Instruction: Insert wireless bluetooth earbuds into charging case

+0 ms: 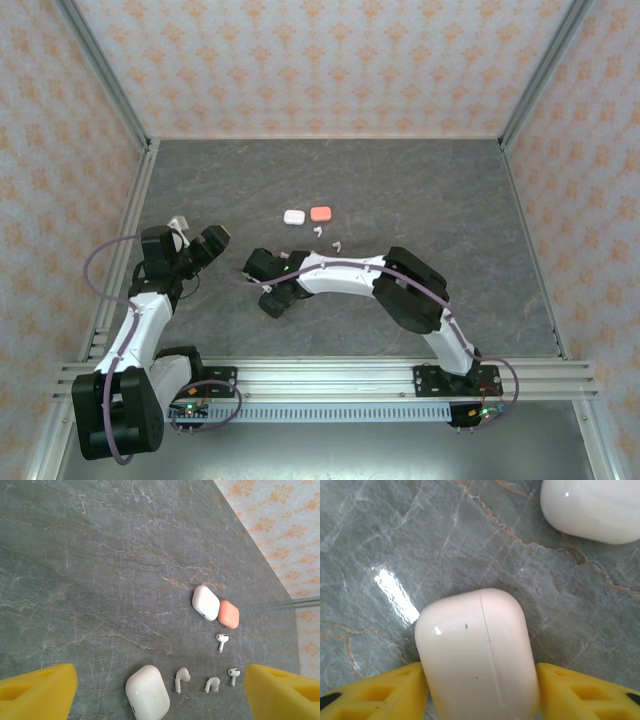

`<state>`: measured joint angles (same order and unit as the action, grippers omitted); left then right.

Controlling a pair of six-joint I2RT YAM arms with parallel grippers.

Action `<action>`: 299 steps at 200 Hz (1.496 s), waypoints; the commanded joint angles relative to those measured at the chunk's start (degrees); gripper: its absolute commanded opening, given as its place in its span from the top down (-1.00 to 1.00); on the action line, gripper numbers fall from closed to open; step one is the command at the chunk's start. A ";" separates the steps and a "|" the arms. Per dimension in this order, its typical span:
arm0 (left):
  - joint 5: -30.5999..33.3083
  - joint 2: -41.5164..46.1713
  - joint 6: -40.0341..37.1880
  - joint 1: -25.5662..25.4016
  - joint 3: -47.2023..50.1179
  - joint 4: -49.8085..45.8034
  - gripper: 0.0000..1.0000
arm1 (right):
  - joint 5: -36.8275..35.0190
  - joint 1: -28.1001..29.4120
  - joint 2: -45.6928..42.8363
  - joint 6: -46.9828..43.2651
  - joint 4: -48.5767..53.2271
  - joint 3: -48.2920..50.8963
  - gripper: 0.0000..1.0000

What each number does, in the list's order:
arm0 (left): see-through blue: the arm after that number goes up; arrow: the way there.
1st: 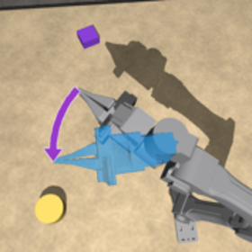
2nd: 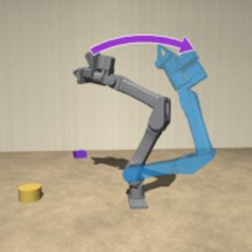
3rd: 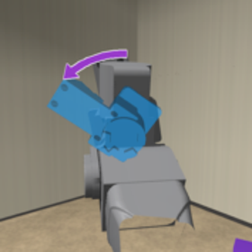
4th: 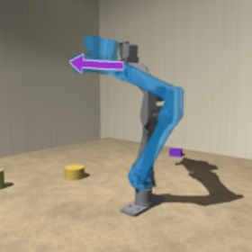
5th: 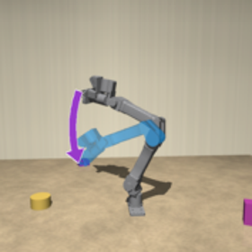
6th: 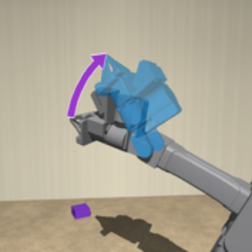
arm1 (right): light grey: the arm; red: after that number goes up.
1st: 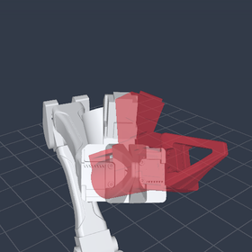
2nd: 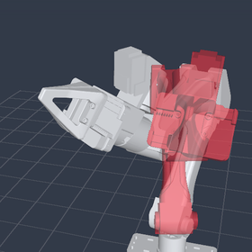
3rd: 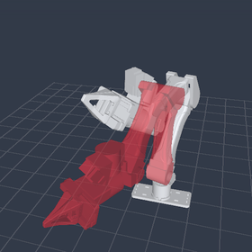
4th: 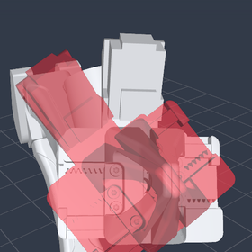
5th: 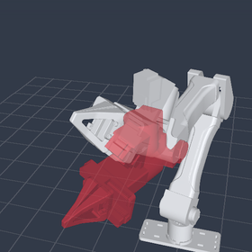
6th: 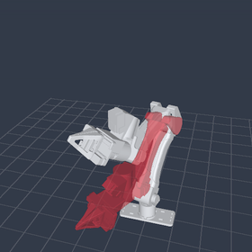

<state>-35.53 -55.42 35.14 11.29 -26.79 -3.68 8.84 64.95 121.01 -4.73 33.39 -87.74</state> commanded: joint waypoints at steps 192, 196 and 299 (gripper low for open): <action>-20.70 5.00 -9.35 -23.90 -12.90 7.11 -0.49 | -10.50 -5.53 -54.89 -22.04 -19.44 32.67 0.29; -20.72 5.04 -9.46 -24.63 -13.20 7.11 -0.50 | -10.54 -5.58 -55.47 -22.63 -19.50 32.75 0.29; -19.62 -3.69 -10.43 -37.42 -18.90 7.29 -0.35 | -10.84 -5.52 -58.17 -28.51 -19.22 32.55 0.29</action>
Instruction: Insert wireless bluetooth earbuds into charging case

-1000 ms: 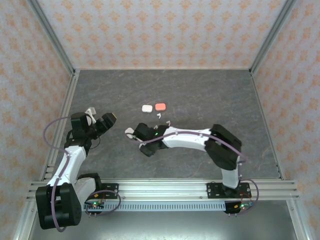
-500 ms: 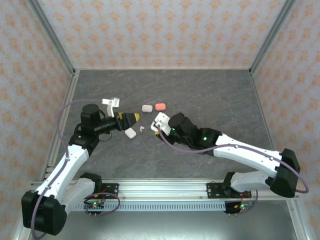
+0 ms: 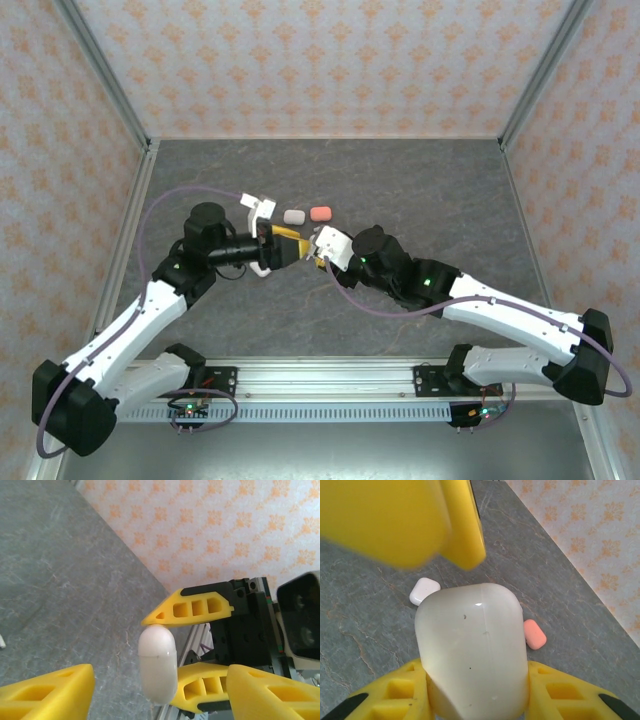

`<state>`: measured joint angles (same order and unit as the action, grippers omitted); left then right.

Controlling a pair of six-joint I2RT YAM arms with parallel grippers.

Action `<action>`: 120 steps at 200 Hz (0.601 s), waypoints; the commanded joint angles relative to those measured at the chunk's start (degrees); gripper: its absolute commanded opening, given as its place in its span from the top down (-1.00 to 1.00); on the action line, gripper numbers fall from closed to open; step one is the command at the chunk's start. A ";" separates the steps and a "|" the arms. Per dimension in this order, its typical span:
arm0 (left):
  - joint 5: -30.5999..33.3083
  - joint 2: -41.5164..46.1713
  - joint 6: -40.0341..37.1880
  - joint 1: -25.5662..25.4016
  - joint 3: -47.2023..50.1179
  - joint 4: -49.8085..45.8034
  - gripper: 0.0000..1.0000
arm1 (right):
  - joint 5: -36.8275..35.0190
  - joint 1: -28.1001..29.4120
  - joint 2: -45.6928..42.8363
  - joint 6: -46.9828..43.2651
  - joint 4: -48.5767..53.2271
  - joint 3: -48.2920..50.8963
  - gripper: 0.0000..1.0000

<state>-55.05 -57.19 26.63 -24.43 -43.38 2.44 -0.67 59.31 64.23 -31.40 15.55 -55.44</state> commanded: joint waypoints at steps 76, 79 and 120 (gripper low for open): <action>-0.50 -4.77 -3.29 -4.02 -2.91 1.25 0.03 | -2.69 0.11 -1.91 -2.01 -1.51 0.42 0.29; -0.43 -4.84 -3.38 -4.08 -2.93 1.22 0.05 | -2.49 0.11 -1.91 -1.97 -1.57 0.42 0.29; -0.37 -5.69 -3.69 -4.97 -2.76 1.56 0.15 | -1.31 0.11 -1.56 -1.13 -1.75 0.51 0.29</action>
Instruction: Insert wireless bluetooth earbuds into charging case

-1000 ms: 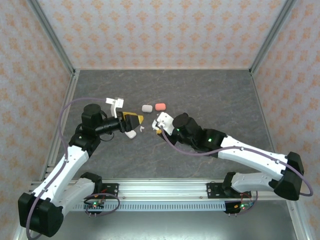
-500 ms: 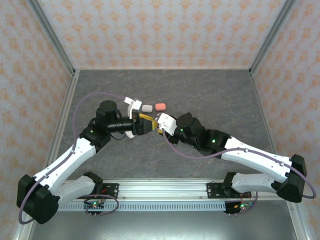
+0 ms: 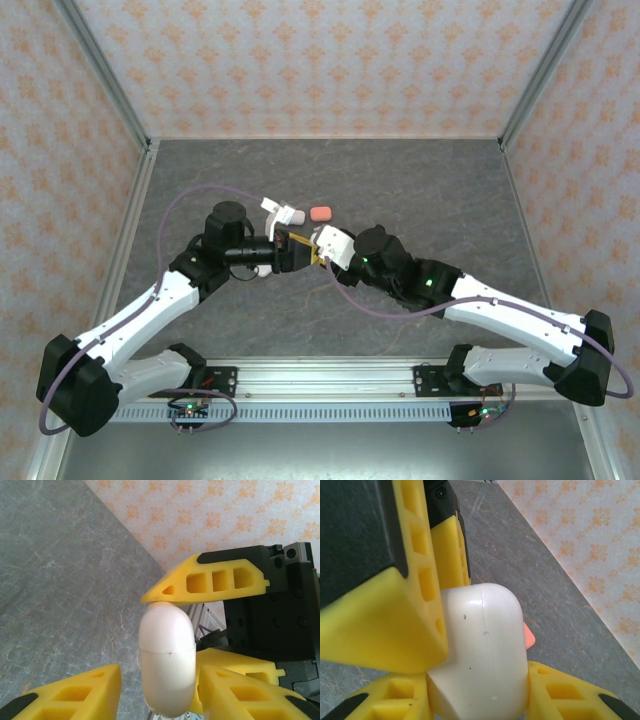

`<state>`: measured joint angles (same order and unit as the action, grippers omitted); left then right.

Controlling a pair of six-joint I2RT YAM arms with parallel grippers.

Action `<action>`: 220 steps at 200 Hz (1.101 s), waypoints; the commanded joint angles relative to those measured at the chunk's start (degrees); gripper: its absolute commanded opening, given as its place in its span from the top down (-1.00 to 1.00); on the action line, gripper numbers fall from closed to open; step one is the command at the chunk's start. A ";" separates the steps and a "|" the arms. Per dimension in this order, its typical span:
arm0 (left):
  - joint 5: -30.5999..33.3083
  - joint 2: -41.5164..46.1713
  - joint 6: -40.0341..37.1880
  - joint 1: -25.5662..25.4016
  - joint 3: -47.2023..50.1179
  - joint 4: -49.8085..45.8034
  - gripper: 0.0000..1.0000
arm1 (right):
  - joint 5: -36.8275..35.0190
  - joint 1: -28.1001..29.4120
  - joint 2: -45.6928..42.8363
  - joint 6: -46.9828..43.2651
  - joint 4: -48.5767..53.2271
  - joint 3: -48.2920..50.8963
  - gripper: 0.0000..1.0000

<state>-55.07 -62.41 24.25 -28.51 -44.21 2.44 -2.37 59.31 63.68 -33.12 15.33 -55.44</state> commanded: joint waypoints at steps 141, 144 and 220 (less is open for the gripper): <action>9.57 1.51 -0.70 -1.75 0.23 6.60 0.89 | 4.15 -1.18 -7.93 12.78 6.01 2.03 -0.59; 9.96 1.71 -0.70 -1.73 0.48 6.87 0.90 | 4.62 -1.43 -8.29 13.74 6.10 2.16 -0.65; 13.84 7.45 -2.05 -2.51 6.25 15.54 1.00 | 32.31 -19.83 -15.95 39.48 -12.31 10.23 -0.99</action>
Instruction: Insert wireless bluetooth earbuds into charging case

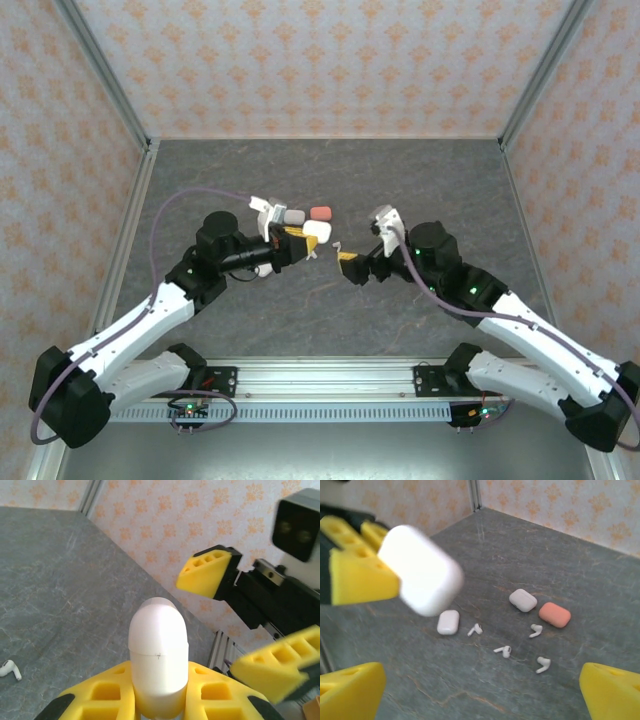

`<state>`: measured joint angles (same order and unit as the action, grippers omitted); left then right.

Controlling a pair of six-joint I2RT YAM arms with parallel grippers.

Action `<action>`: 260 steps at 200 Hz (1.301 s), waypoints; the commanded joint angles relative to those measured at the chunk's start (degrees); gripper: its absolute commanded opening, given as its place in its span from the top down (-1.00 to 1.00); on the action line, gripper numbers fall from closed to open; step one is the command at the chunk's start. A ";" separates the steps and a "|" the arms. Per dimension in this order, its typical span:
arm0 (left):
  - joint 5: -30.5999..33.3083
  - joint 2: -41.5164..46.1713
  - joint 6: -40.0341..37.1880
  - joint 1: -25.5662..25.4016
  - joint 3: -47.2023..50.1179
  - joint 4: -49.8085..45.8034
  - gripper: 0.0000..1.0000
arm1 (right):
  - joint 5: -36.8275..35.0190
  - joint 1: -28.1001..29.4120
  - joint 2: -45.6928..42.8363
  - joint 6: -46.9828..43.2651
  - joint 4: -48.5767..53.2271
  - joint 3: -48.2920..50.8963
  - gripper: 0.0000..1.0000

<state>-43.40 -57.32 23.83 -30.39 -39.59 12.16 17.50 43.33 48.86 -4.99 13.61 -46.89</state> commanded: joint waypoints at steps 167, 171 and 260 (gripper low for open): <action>0.42 4.75 -4.24 -2.62 2.99 7.40 1.00 | 14.13 -5.10 11.82 17.61 -14.54 -5.49 -0.90; 0.34 4.76 -4.22 -2.61 2.95 7.51 1.00 | 13.79 -5.10 11.93 17.69 -14.50 -5.53 -0.89; 0.06 5.81 -4.48 -2.83 3.43 7.82 1.00 | 13.28 -7.51 15.52 21.62 -14.76 -6.63 -0.85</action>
<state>-41.47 -53.71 20.88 -32.40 -36.14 16.08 32.36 37.21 63.07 14.48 -0.54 -51.72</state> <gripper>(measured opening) 0.187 0.925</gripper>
